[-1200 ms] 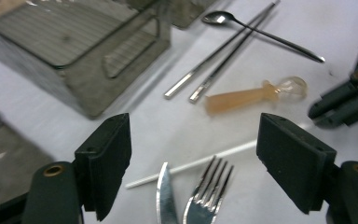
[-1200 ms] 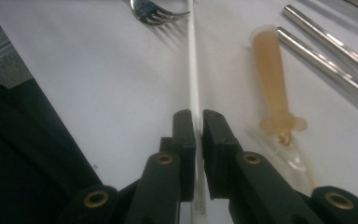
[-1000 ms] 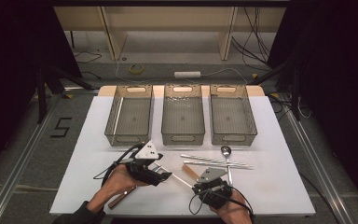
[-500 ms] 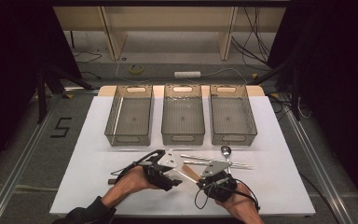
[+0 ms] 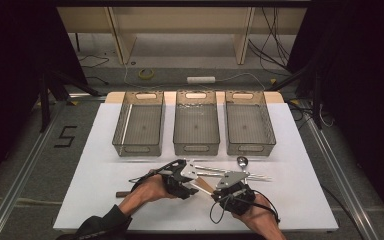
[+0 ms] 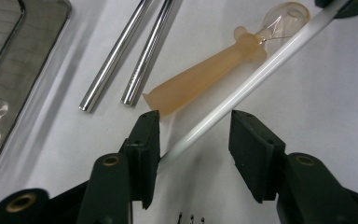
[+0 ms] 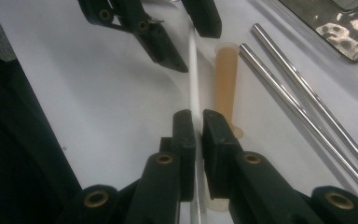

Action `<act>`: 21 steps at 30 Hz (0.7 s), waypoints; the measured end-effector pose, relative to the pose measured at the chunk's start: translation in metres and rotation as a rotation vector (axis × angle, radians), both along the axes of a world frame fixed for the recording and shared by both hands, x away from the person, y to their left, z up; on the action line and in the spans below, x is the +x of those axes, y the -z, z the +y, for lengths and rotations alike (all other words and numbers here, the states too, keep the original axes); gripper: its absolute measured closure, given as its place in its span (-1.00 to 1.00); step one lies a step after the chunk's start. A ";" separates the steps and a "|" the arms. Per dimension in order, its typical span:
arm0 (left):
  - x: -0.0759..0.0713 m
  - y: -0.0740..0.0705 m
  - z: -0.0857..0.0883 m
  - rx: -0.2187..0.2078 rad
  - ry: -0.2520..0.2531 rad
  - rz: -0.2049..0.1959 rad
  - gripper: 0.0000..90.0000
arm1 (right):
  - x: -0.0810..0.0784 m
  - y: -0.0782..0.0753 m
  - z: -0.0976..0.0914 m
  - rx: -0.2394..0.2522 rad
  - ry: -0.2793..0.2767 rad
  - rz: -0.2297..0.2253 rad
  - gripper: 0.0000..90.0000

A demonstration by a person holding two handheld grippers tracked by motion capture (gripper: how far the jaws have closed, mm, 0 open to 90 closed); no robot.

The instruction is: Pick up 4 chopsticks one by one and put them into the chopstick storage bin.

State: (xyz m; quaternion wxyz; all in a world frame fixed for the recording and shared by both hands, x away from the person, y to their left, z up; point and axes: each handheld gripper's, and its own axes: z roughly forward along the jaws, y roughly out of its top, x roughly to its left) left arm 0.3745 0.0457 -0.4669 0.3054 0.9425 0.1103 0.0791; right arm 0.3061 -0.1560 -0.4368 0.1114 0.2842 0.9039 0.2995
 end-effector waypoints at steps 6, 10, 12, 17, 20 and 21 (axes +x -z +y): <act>0.000 0.000 -0.001 0.016 0.028 -0.022 0.35 | 0.000 -0.001 0.000 -0.003 -0.009 -0.002 0.88; -0.002 -0.002 -0.003 0.038 0.058 -0.034 0.43 | 0.000 -0.002 -0.001 -0.010 -0.012 -0.009 0.88; -0.002 -0.004 -0.003 0.044 0.076 -0.041 0.47 | 0.000 -0.002 -0.003 -0.009 -0.018 -0.011 0.88; -0.003 -0.011 -0.004 0.070 0.119 -0.100 0.55 | 0.003 -0.004 -0.008 0.002 -0.022 -0.022 0.87; -0.004 -0.016 -0.004 0.079 0.143 -0.137 0.61 | 0.007 -0.005 -0.012 0.013 -0.018 -0.029 0.84; -0.004 -0.018 -0.004 0.090 0.157 -0.152 0.64 | 0.008 -0.005 -0.014 0.020 -0.018 -0.032 0.83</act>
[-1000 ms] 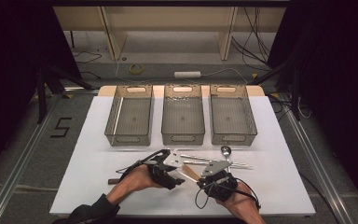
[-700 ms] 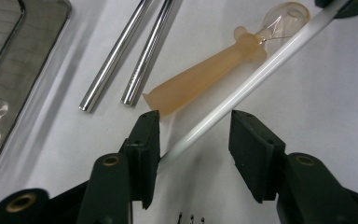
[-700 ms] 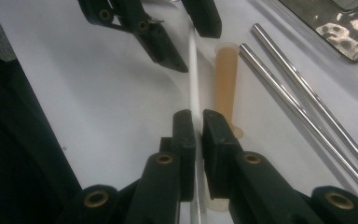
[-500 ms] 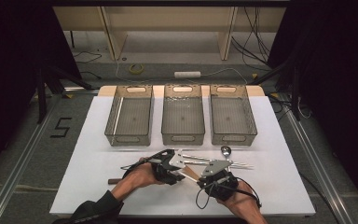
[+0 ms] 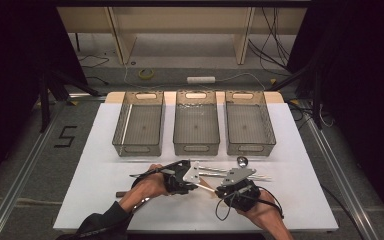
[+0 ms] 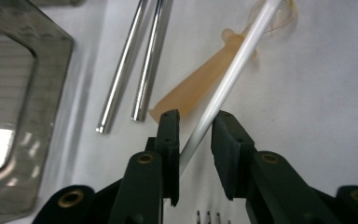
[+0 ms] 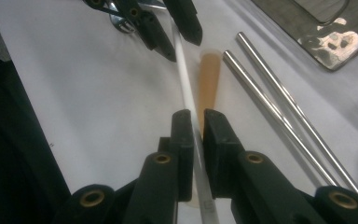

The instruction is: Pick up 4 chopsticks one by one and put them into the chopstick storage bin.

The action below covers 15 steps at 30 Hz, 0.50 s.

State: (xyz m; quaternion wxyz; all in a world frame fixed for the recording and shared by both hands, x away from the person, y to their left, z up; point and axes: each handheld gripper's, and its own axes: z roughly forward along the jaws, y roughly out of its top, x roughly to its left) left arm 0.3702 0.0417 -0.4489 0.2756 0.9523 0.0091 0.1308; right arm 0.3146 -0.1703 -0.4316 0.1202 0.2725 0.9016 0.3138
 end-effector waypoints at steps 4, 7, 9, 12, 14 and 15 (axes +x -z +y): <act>-0.001 -0.008 0.002 0.022 0.023 -0.049 0.74 | 0.007 -0.003 -0.007 0.002 0.015 -0.031 0.72; -0.004 -0.011 0.003 0.032 0.045 -0.049 0.81 | 0.013 -0.006 -0.011 0.021 0.031 -0.043 0.65; -0.006 -0.011 0.001 0.031 0.047 -0.044 0.87 | 0.017 -0.009 -0.013 0.049 0.042 -0.050 0.61; -0.005 -0.015 0.003 0.050 0.033 -0.047 0.88 | 0.022 -0.013 -0.015 0.098 0.059 -0.047 0.40; -0.003 -0.018 0.005 0.047 0.012 -0.034 0.88 | 0.023 -0.017 -0.017 0.151 0.076 -0.071 0.26; -0.002 -0.020 0.007 0.043 -0.005 -0.034 0.88 | 0.023 -0.020 -0.018 0.184 0.086 -0.079 0.19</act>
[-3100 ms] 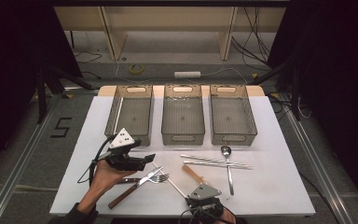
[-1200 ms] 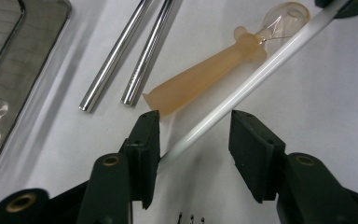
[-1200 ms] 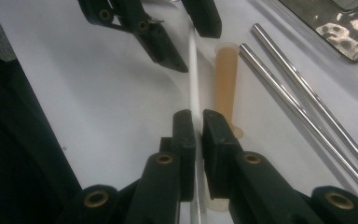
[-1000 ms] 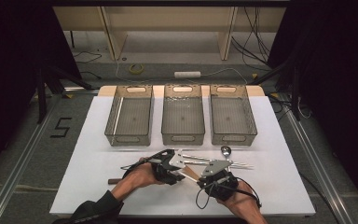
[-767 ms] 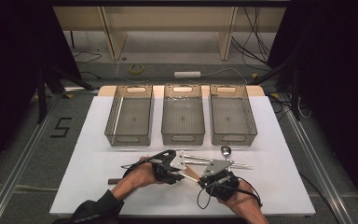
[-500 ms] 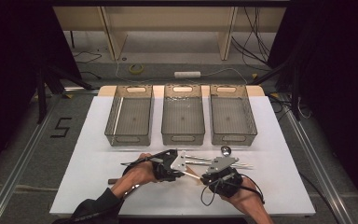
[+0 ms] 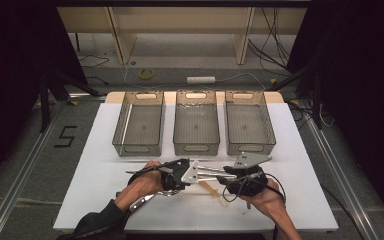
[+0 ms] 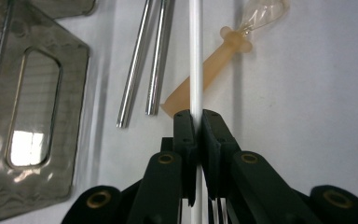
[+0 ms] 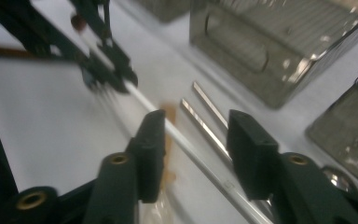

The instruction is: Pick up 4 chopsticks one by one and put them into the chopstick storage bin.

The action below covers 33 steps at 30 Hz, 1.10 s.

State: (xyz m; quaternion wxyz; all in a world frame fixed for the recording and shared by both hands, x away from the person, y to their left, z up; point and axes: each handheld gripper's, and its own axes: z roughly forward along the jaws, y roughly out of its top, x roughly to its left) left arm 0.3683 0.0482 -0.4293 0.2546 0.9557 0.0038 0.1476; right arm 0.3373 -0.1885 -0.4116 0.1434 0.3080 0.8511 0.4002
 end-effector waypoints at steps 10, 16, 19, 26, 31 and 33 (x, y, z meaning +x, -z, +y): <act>0.011 -0.010 0.015 -0.038 -0.104 0.058 0.88 | -0.009 -0.022 -0.012 0.103 0.075 -0.091 -0.10; 0.016 -0.013 0.024 -0.066 -0.190 0.084 0.88 | -0.011 -0.023 -0.021 0.135 0.129 -0.106 -0.14; 0.020 -0.016 0.030 -0.094 -0.235 0.099 0.88 | -0.012 -0.020 -0.025 0.135 0.152 -0.108 -0.16; 0.025 -0.027 0.045 -0.166 -0.304 0.114 0.88 | -0.013 -0.007 -0.033 0.149 0.209 -0.072 -0.19; 0.031 -0.032 0.056 -0.210 -0.363 0.122 0.88 | -0.013 0.002 -0.038 0.162 0.229 -0.038 -0.20; 0.033 -0.034 0.062 -0.225 -0.383 0.129 0.88 | -0.013 0.004 -0.039 0.158 0.232 -0.037 -0.20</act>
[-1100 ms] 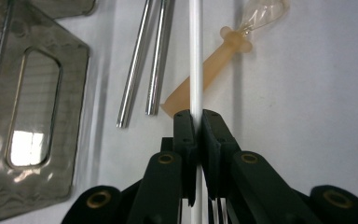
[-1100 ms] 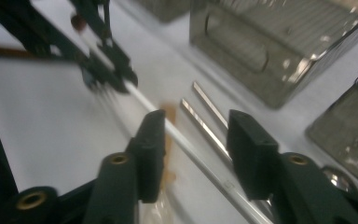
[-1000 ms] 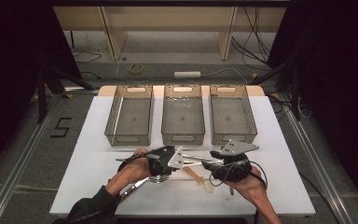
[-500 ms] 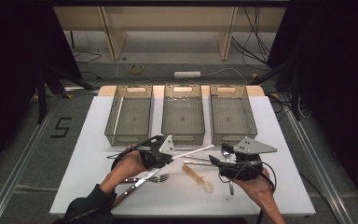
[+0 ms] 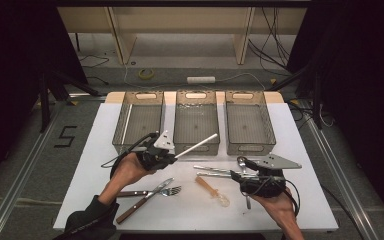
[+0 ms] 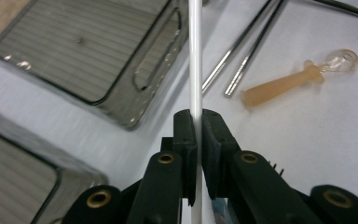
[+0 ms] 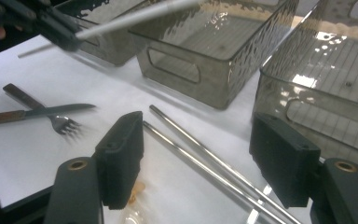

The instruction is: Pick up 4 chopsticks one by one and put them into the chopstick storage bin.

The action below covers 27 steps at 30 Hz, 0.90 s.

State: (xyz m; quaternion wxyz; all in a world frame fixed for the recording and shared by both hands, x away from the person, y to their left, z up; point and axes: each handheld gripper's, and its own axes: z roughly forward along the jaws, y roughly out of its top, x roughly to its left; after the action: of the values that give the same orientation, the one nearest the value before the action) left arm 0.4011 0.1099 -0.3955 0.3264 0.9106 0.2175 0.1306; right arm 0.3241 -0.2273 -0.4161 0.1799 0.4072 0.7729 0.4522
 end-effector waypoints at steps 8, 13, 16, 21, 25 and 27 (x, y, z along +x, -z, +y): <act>0.006 -0.011 0.021 -0.049 -0.078 -0.011 0.88 | -0.002 0.005 -0.001 0.006 -0.040 0.009 -0.20; 0.010 -0.014 0.034 -0.078 -0.122 -0.005 0.88 | -0.002 0.007 0.000 0.002 -0.057 0.013 -0.21; 0.013 -0.016 0.042 -0.093 -0.150 -0.004 0.88 | -0.002 0.008 0.000 0.000 -0.063 0.018 -0.22; 0.018 -0.019 0.057 -0.118 -0.199 -0.009 0.88 | -0.003 0.009 0.001 -0.008 -0.070 0.017 -0.22; 0.024 -0.019 0.069 -0.143 -0.243 -0.010 0.88 | -0.002 0.011 0.003 -0.006 -0.073 0.019 -0.22; 0.027 -0.019 0.075 -0.156 -0.268 -0.009 0.88 | -0.002 0.011 0.003 -0.008 -0.074 0.024 -0.22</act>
State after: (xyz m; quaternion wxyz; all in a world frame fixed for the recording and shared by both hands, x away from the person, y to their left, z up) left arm 0.4280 0.1847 -0.3764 0.3766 0.8447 0.3450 0.1599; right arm 0.3221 -0.2246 -0.4271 0.1556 0.3830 0.7913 0.4505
